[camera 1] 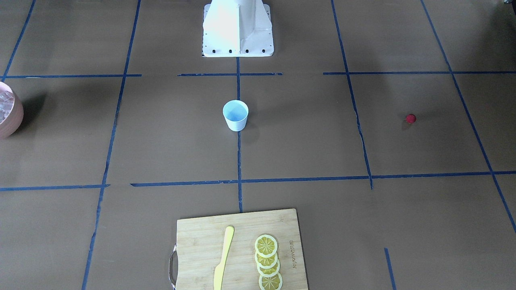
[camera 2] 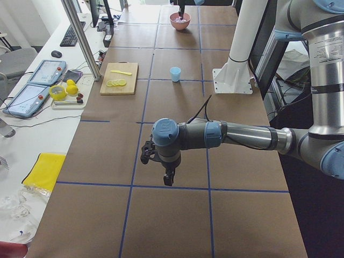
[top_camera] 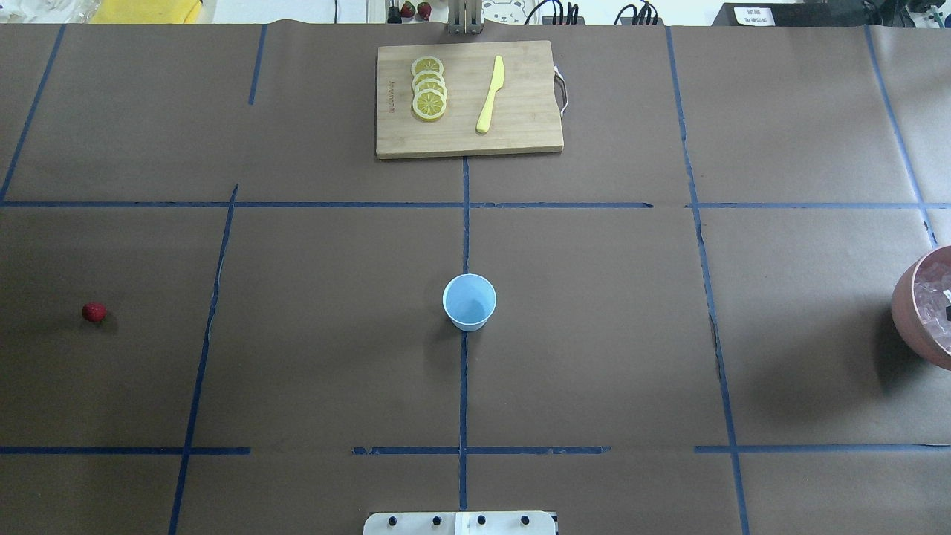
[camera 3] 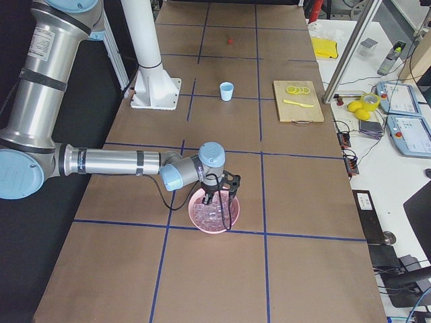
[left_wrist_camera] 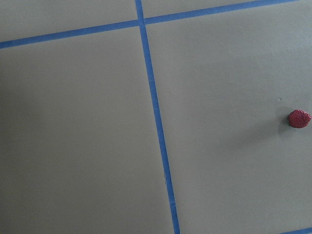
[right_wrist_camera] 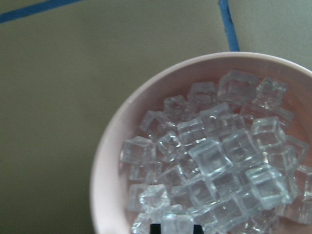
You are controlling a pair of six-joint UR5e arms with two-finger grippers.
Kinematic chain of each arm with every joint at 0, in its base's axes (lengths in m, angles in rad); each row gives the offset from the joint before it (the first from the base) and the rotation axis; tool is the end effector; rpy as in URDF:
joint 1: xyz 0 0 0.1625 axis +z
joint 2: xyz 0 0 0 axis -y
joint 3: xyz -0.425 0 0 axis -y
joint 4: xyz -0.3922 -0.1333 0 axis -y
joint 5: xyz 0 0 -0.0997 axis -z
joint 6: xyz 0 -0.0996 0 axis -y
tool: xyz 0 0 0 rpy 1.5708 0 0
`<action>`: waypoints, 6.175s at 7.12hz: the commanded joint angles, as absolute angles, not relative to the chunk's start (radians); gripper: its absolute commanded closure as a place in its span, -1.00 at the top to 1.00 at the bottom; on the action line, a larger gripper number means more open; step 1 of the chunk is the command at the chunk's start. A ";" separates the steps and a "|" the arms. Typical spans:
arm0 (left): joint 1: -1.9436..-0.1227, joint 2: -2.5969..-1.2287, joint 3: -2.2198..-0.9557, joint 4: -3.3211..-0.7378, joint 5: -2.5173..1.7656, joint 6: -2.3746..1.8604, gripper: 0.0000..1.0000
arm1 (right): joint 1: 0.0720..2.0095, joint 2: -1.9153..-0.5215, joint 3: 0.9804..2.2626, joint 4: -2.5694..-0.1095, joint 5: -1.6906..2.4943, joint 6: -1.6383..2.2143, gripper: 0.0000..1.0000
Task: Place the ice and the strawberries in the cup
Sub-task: 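Grasp an ice cube from the pink bowl with the right gripper, then carry the ice cube with the right gripper over the light-blue cup, then open the right gripper to drop the ice cube into the cup, then move the right gripper back to the pink bowl, then grasp another ice cube from the pink bowl with the right gripper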
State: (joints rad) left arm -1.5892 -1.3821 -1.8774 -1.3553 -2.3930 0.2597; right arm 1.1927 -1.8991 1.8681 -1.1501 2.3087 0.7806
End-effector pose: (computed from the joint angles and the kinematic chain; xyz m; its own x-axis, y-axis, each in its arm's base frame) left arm -0.0677 -0.4012 0.6110 0.6611 0.1744 -0.7297 -0.1567 0.9833 0.0931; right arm -0.0769 -0.3732 0.6072 0.6618 0.2422 0.7095 -0.1749 0.9702 -0.1680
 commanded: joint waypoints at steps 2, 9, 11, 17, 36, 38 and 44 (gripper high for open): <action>-1.591 -1.382 -1.887 -1.350 -2.458 0.259 1.00 | 1.116 -1.905 2.124 -1.155 2.309 1.030 -1.00; -1.589 -1.347 -1.922 -1.358 -2.464 0.259 1.00 | 0.551 -1.023 1.932 -1.538 2.035 1.757 -1.00; -1.589 -1.347 -1.922 -1.356 -2.465 0.259 1.00 | 0.523 -0.927 1.818 -1.536 1.997 1.790 -1.00; -1.589 -1.347 -1.922 -1.355 -2.465 0.258 1.00 | 0.497 -0.841 1.664 -1.457 1.951 1.847 -1.00; -1.588 -1.321 -1.931 -1.364 -2.488 0.252 1.00 | 1.171 -1.788 2.014 -1.459 2.243 0.491 0.50; -1.588 -1.319 -1.933 -1.364 -2.488 0.252 1.00 | 1.277 -1.851 1.930 -1.451 2.232 0.170 0.55; -1.588 -1.319 -1.931 -1.364 -2.488 0.252 1.00 | 1.279 -1.856 1.766 -1.279 2.238 0.114 0.64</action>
